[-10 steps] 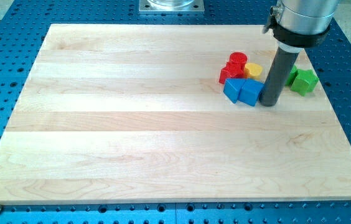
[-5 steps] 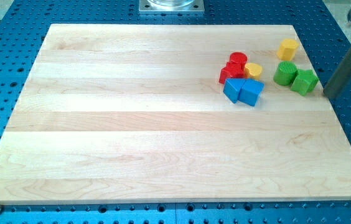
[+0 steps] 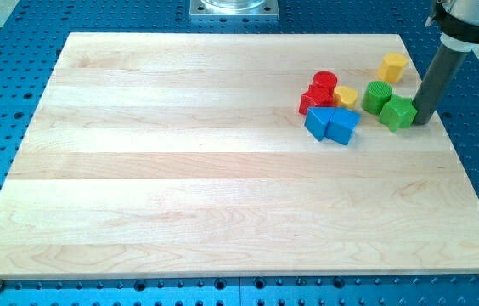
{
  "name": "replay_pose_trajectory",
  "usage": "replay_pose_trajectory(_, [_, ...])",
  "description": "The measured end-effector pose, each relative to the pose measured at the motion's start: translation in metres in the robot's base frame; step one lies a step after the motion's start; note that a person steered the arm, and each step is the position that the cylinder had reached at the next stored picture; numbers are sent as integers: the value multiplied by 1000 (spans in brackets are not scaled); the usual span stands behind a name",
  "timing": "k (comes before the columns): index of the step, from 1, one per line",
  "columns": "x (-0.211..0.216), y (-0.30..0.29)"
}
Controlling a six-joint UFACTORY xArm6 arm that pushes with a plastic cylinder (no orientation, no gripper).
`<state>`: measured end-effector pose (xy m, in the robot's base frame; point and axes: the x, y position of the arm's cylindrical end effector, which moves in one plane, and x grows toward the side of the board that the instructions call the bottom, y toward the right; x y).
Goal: Move the green star to the top right of the blue cube
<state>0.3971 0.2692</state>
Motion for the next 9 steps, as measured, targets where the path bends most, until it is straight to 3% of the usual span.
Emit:
replay_pose_trajectory(2, [12, -39])
replay_pose_trajectory(4, [38, -42])
replay_pose_trajectory(6, [100, -48])
replay_pose_trajectory(9, [99, -198])
